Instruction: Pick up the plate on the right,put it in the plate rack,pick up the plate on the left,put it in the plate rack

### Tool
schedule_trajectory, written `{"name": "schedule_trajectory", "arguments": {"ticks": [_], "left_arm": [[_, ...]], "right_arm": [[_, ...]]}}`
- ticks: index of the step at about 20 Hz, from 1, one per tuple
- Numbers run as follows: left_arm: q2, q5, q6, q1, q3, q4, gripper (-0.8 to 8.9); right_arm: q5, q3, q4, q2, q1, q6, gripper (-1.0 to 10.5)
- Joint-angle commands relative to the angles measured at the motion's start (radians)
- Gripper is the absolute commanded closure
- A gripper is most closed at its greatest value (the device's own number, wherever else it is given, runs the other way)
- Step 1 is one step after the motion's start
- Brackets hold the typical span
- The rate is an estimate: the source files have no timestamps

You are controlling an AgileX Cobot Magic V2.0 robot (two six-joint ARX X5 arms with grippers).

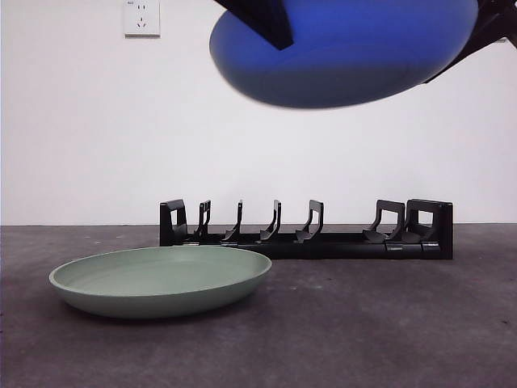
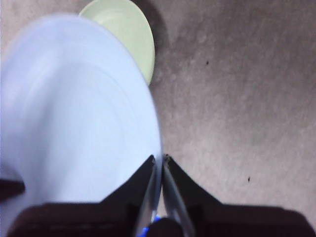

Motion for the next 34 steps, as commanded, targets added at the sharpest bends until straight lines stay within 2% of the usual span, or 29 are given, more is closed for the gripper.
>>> {"name": "schedule_trajectory", "arguments": {"ticks": [1,3,4,9,11,12,15,16,17,20,23,27,30,34], "left_arm": [[0.005,-0.003,-0.074,0.008,0.000,-0.023,8.22],[0.005,0.021,-0.088,0.008,0.000,-0.023,8.22],[0.005,0.038,-0.097,0.009,0.000,-0.023,8.21],[0.005,0.083,-0.177,0.025,0.000,-0.003,8.22],[0.005,0.161,-0.253,0.061,0.000,0.049,8.21],[0.005,0.199,-0.302,0.088,0.000,0.085,8.22],[0.005,0.264,-0.437,0.198,0.000,0.219,8.21],[0.005,0.282,-0.482,0.235,0.000,0.266,8.22],[0.005,0.300,-0.533,0.274,0.000,0.313,8.22],[0.005,0.402,-0.690,0.399,0.000,0.462,8.22],[0.022,0.414,-0.806,0.480,0.000,0.587,8.22],[0.093,0.412,-0.873,0.527,0.000,0.671,8.21],[0.172,0.327,-0.902,0.528,0.000,0.729,8.21],[0.249,0.268,-0.939,0.532,0.000,0.818,8.22]], "right_arm": [[-0.006,0.011,0.018,-0.004,-0.001,-0.014,7.4],[-0.006,0.024,0.029,-0.004,-0.001,-0.006,5.8],[-0.006,0.034,0.031,-0.004,-0.001,0.004,5.4],[-0.010,0.184,0.027,-0.013,-0.001,0.016,5.3],[0.004,0.273,0.034,-0.037,-0.001,0.039,5.3],[0.043,0.314,0.037,-0.055,-0.001,0.053,5.4],[0.282,0.392,0.036,-0.128,-0.001,0.063,5.4],[0.336,0.393,0.036,-0.158,-0.001,0.063,5.4],[0.356,0.392,0.029,-0.185,-0.001,0.063,5.4],[0.354,0.390,-0.018,-0.247,-0.001,0.052,5.4],[0.320,0.389,-0.103,-0.277,0.000,0.036,5.4],[0.174,0.366,-0.115,-0.300,0.000,0.037,5.4],[0.165,0.346,-0.116,-0.305,0.000,0.037,5.4],[0.166,0.244,-0.116,-0.334,0.000,0.029,5.4]]}}
